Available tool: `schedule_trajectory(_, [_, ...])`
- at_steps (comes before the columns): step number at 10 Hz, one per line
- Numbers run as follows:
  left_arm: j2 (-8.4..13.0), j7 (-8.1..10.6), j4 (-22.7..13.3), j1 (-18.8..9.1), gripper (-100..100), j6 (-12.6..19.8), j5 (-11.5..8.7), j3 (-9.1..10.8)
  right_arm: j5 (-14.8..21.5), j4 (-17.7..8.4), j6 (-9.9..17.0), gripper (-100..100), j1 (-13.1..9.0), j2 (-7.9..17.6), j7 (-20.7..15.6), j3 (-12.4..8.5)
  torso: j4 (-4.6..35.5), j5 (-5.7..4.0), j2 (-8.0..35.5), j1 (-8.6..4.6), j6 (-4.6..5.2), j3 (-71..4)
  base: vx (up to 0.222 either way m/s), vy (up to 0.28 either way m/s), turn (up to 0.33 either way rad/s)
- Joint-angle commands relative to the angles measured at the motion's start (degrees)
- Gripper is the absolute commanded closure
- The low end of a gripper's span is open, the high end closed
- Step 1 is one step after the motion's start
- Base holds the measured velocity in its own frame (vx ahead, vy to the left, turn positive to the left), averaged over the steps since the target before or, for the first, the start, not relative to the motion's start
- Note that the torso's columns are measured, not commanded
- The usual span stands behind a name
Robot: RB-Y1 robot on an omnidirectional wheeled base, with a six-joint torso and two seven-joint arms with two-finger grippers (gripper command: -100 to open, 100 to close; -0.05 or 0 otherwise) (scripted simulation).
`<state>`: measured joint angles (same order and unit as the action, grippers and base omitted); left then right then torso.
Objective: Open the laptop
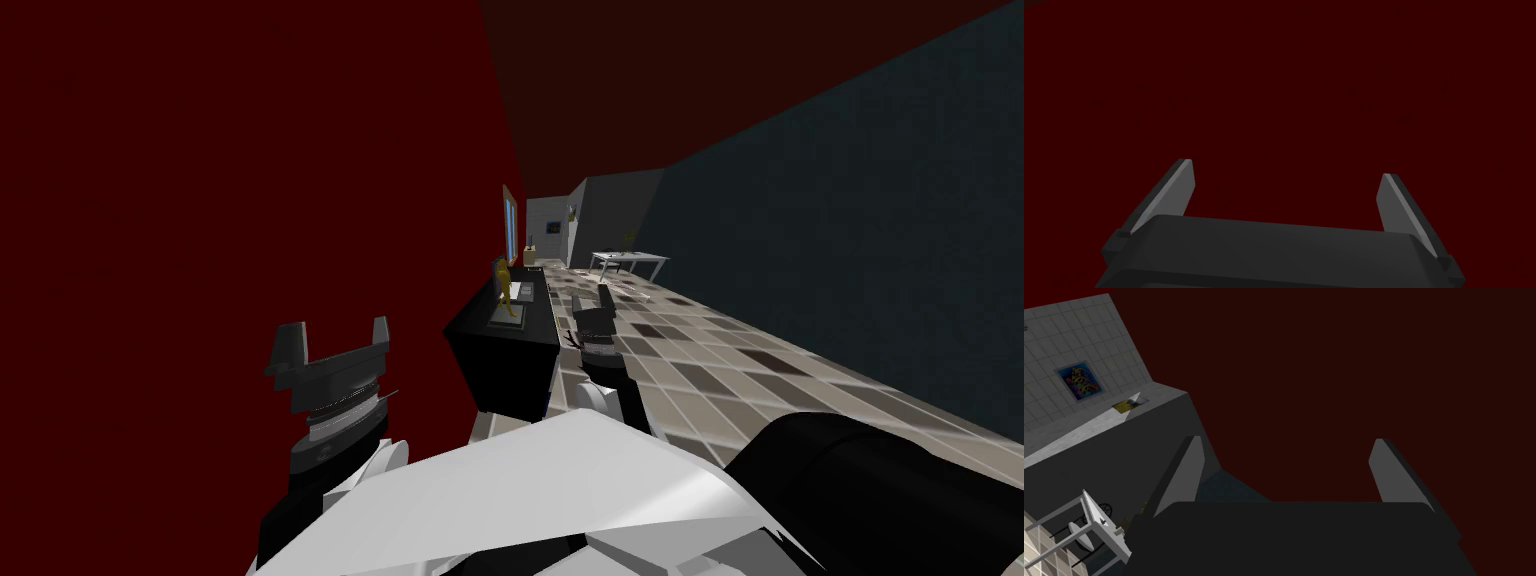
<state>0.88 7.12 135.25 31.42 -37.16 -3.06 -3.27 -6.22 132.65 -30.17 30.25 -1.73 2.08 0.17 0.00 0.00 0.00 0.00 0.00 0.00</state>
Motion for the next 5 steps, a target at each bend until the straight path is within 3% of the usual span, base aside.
schedule_trajectory(1, [0.0, 0.00, 0.0, 0.0, 0, 0.0, 0.0, 0.00, 0.0, 0.0, 0.0, 0, 0.0, 0.0, 0.0, 0.0, 2.3, 0.00, 2.3, 0.00, 0.00, -4.7, 0.000, 0.000, 0.000])
schedule_trajectory(5, [0.0, 0.00, 0.0, 0.0, 0, 0.0, 0.0, 0.00, 0.0, 0.0, 0.0, 0, 0.0, 0.0, 0.0, 0.0, 18.5, 0.00, 18.5, 0.00, 0.00, -36.9, 0.000, 0.000, 0.000])
